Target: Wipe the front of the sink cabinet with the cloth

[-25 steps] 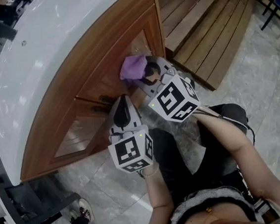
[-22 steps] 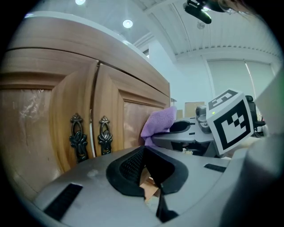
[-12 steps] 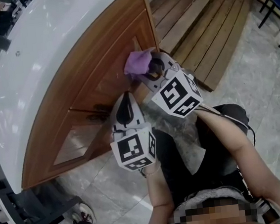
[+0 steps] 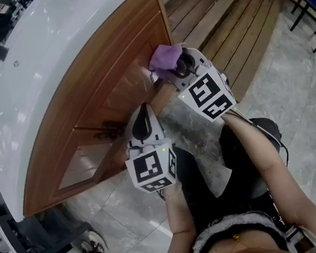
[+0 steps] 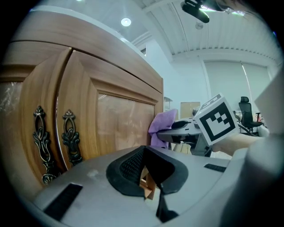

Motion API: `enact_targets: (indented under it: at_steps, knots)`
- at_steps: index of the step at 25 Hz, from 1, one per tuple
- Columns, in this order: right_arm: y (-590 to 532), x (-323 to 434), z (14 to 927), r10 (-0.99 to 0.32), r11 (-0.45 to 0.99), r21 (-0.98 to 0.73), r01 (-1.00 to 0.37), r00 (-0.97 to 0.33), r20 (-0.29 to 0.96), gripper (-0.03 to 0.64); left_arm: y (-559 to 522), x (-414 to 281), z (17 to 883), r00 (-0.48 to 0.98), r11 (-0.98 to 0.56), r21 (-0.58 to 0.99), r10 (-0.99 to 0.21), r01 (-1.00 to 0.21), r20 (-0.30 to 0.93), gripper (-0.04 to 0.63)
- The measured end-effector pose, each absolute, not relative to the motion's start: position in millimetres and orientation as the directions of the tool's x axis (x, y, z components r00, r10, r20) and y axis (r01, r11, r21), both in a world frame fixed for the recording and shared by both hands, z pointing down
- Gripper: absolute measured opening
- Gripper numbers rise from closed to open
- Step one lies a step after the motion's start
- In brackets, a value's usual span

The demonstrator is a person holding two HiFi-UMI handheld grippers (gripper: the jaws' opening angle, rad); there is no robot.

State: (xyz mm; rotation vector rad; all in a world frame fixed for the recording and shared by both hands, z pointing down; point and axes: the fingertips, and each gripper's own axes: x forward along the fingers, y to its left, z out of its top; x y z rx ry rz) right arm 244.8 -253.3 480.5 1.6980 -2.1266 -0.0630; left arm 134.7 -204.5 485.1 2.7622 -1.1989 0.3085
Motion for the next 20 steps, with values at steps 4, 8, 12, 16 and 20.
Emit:
enact_targets:
  at_steps: [4, 8, 12, 16, 20]
  knots:
    - [-254, 246, 480, -0.943, 0.25, 0.301, -0.92, -0.161, 0.291, 0.178, -206, 132, 488, 0.658, -0.673, 0.022, -0.714, -0.739, 0.237, 0.0]
    - [-255, 246, 481, -0.945, 0.251, 0.292, -0.923, -0.167, 0.283, 0.183, -206, 130, 490, 0.657, -0.672, 0.024, -0.714, -0.74, 0.242, 0.0]
    - [-255, 246, 481, -0.948, 0.243, 0.295, -0.924, -0.162, 0.276, 0.184, -204, 127, 491, 0.658, -0.672, 0.031, -0.713, -0.74, 0.243, 0.0]
    - [-253, 245, 480, -0.948, 0.242, 0.292, -0.925, -0.161, 0.276, 0.184, -200, 124, 492, 0.658, -0.672, 0.032, -0.712, -0.74, 0.244, 0.0]
    - [-243, 242, 480, -0.942, 0.257, 0.265, -0.929, -0.179, 0.285, 0.183, -196, 118, 495, 0.653, -0.667, 0.036, -0.715, -0.744, 0.249, 0.0]
